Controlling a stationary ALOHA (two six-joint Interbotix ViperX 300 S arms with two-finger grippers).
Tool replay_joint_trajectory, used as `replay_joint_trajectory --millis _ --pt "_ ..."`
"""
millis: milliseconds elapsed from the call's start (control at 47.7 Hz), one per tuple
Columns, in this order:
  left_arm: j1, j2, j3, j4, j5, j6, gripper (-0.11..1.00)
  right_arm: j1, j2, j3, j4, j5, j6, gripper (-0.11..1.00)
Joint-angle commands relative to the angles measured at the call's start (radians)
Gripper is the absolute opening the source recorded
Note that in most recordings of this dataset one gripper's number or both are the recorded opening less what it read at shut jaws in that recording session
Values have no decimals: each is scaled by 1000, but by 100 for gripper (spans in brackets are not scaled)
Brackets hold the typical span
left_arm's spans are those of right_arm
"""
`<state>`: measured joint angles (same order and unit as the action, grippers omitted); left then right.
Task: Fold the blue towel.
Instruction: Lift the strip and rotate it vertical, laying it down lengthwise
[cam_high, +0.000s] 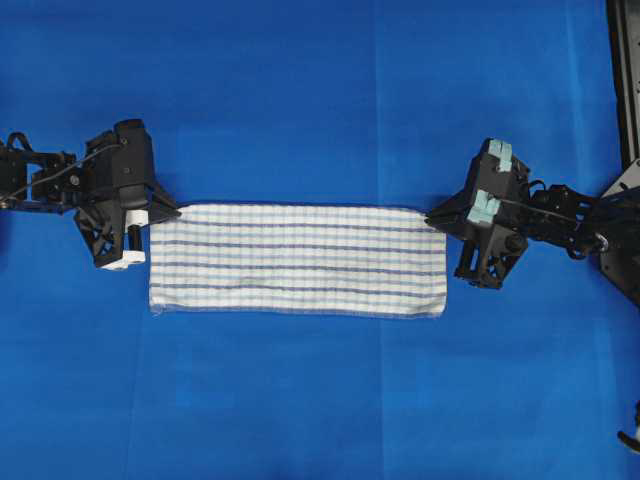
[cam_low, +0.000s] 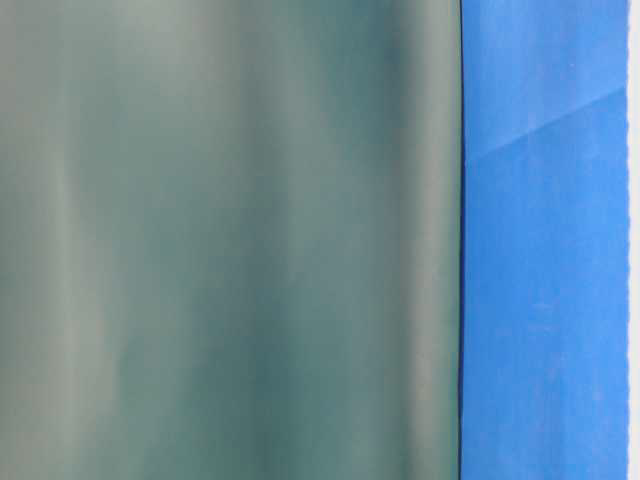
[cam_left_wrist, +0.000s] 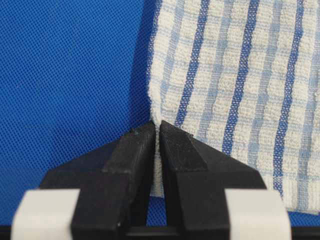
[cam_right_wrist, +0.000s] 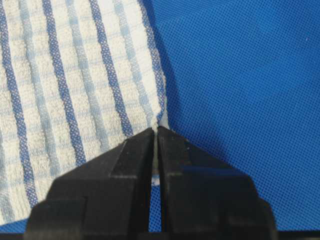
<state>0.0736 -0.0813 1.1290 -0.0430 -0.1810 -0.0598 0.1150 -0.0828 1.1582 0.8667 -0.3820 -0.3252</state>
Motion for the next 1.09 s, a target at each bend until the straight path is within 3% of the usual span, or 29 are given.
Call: replay_joint_trajectory --millis 0,314,566,692,818,1069 --pt "-2 -32 -14 2 5 5 3 0 -31 -12 2 -6 -2 -4" --pt "-8 -213 -86 2 195 3 3 -3 -216 0 2 -3 -14 -4" --pt "-29 -252 -95 2 218 -18 3 -11 -290 8 2 -2 -29 -4" --pt "-55 -250 -114 0 196 -94 3 -38 -291 -8 2 -6 -32 -4" --pt "-106 -242 -150 0 156 -212 3 -81 -291 -35 2 -6 -49 -4" --pt "-181 -170 -238 0 41 -344 3 -218 -285 -121 -2 -6 -178 -4"
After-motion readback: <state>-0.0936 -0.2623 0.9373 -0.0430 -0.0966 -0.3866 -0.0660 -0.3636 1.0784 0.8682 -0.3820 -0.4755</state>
